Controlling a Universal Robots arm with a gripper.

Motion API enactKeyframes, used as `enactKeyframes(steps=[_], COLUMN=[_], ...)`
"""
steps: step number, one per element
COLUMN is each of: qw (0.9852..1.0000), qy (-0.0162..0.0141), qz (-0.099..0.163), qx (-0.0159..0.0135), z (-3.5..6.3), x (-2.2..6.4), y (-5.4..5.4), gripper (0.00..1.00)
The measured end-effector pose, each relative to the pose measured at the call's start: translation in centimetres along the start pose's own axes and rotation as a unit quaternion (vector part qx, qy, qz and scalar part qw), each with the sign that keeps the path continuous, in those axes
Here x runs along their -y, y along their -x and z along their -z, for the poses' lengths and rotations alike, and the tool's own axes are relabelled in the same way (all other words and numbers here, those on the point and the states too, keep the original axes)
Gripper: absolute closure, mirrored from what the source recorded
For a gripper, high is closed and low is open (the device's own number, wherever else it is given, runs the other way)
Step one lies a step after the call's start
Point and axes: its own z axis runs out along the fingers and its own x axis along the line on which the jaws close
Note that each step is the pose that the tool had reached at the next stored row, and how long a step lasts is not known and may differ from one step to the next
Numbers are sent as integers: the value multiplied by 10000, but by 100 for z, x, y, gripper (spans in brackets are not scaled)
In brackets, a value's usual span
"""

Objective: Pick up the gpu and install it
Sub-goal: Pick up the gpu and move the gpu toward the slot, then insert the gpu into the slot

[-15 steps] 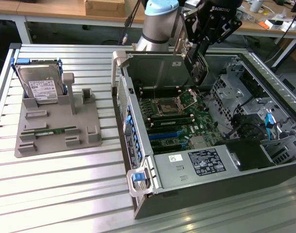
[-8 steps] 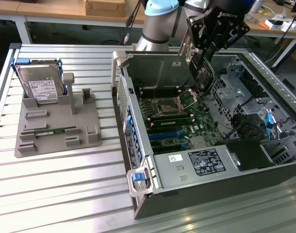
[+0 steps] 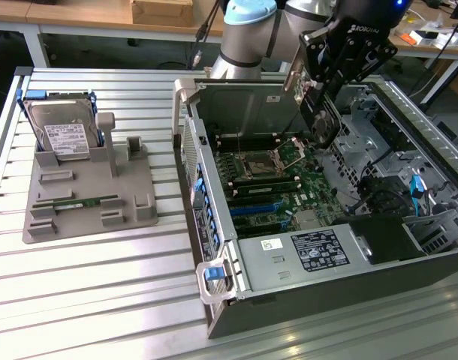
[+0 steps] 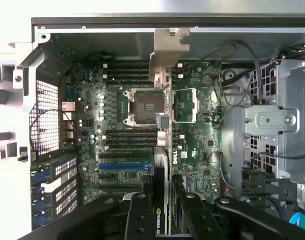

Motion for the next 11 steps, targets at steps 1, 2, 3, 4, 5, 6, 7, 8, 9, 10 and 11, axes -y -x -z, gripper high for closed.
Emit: enactKeyframes(steps=[1, 2, 3, 4, 5, 6, 7, 8, 9, 10, 11], qw=[10000, 10000, 10000, 10000, 10000, 10000, 10000, 10000, 10000, 10000, 10000], qy=[0, 0, 0, 0, 0, 0, 0, 0, 0, 0, 0], qz=[0, -1, 0, 0, 0, 0, 0, 0, 0, 0, 0], qx=[0, 0, 0, 0, 0, 0, 0, 0, 0, 0, 0], z=[0, 0, 1, 1, 1, 1, 1, 1, 1, 1, 1], x=[14, 15, 16, 16, 16, 16, 16, 16, 16, 16, 16], y=[11, 14, 14, 14, 14, 14, 14, 14, 14, 14, 14], gripper=[74, 74, 74, 74, 74, 74, 74, 74, 74, 74, 74])
